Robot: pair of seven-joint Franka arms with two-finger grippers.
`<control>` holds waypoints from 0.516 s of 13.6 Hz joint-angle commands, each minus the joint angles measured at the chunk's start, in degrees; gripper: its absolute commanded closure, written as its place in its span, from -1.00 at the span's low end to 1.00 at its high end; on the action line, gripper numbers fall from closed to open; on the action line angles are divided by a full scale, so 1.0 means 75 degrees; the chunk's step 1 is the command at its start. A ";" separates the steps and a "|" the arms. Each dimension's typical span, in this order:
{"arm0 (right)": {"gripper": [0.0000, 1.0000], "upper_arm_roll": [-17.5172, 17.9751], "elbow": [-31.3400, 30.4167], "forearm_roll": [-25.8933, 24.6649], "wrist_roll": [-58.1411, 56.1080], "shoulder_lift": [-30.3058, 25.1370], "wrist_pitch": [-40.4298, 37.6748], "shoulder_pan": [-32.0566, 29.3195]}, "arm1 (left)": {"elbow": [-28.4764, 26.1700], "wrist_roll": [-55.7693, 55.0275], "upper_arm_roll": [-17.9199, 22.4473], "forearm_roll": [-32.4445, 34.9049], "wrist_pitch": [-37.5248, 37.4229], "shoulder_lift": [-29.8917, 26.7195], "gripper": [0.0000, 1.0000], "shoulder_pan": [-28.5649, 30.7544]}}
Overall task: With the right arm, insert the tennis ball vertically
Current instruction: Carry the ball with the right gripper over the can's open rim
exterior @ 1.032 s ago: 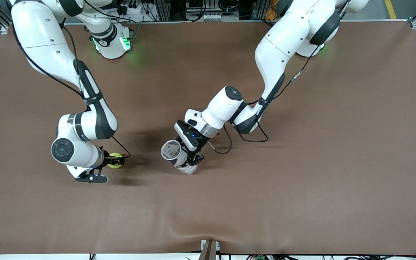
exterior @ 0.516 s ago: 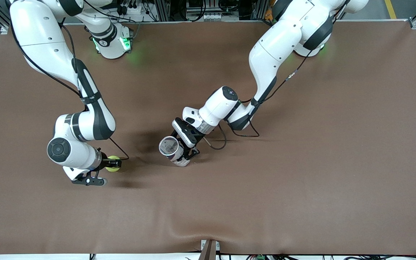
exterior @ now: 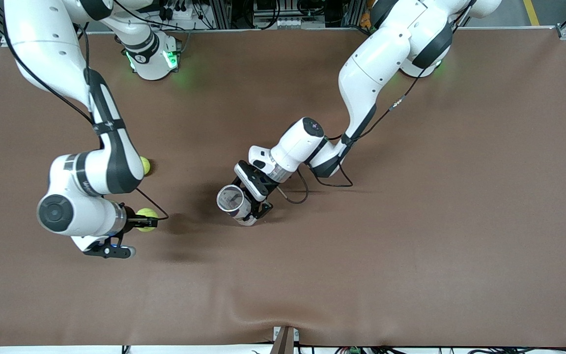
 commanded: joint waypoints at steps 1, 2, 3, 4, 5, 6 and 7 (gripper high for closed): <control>1.00 0.0064 0.0863 0.0609 0.1095 -0.0128 -0.1146 0.0095 | -0.0002 -0.0058 0.0000 -0.0121 0.0056 -0.0066 -0.89 0.0007; 1.00 0.0134 0.1168 0.0797 0.1611 -0.0128 -0.1312 0.0177 | -0.0014 -0.0081 0.0000 -0.0133 0.0056 -0.0066 -1.00 0.0007; 1.00 0.0205 0.1299 0.0834 0.2184 -0.0128 -0.1337 0.0351 | -0.0072 -0.0093 0.0000 -0.0133 0.0056 -0.0066 -1.00 0.0019; 1.00 0.0275 0.1393 0.0823 0.2805 -0.0128 -0.1314 0.0574 | -0.0131 -0.0093 0.0000 -0.0121 0.0056 -0.0066 -1.00 0.0031; 1.00 0.0299 0.1545 0.0834 0.3426 -0.0117 -0.1268 0.0761 | -0.0213 -0.0093 0.0000 -0.0133 0.0056 -0.0089 -1.00 0.0031; 1.00 0.0299 0.1709 0.0834 0.3954 -0.0094 -0.1244 0.1007 | -0.0260 -0.0093 0.0000 -0.0133 0.0056 -0.0089 -1.00 0.0031; 1.00 0.0299 0.1803 0.0857 0.4389 -0.0082 -0.1244 0.1195 | -0.0318 -0.0105 0.0000 -0.0133 0.0056 -0.0089 -1.00 0.0042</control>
